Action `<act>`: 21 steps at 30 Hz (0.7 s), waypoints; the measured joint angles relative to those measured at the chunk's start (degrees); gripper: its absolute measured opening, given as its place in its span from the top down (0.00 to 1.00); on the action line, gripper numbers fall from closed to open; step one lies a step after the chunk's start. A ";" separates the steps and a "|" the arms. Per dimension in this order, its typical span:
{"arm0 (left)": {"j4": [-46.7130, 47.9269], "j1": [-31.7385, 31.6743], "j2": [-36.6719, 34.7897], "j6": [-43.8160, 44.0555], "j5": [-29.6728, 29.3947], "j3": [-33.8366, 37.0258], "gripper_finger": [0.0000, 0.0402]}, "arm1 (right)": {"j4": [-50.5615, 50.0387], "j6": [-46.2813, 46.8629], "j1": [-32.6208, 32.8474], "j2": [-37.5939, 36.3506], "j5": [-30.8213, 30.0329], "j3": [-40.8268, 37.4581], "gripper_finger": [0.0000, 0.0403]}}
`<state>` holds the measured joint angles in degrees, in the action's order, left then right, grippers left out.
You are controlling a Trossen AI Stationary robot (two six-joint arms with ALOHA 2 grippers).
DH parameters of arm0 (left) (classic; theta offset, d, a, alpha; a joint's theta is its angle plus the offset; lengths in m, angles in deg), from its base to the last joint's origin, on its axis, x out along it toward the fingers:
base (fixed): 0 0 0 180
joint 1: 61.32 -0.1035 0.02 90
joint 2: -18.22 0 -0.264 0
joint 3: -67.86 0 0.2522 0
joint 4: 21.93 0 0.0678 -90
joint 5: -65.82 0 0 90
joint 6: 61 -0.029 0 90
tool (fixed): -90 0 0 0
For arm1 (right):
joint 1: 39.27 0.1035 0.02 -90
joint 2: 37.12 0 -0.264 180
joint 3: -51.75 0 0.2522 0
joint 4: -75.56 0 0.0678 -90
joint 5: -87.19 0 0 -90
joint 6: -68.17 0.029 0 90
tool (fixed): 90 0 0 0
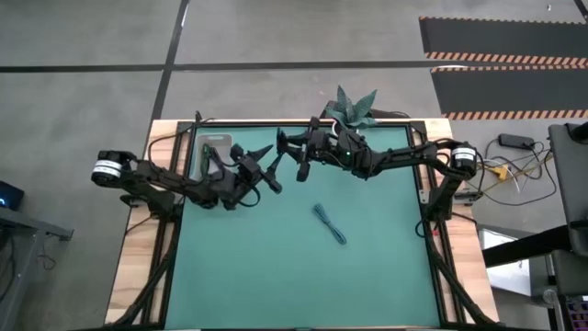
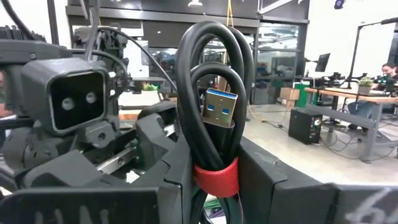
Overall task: Pick and place USB-C Cables
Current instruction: Put the black usb cable into the gray bin
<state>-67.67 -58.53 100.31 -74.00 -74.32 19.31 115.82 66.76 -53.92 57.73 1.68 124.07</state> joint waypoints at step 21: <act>-0.08 -0.97 3.07 0.22 2.80 -2.98 0.71 | 0.03 -0.12 0.51 0.00 -0.17 0.01 0.80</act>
<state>-67.75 -59.50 103.38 -73.78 -71.52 16.32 115.85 66.64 -53.40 57.73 1.50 124.08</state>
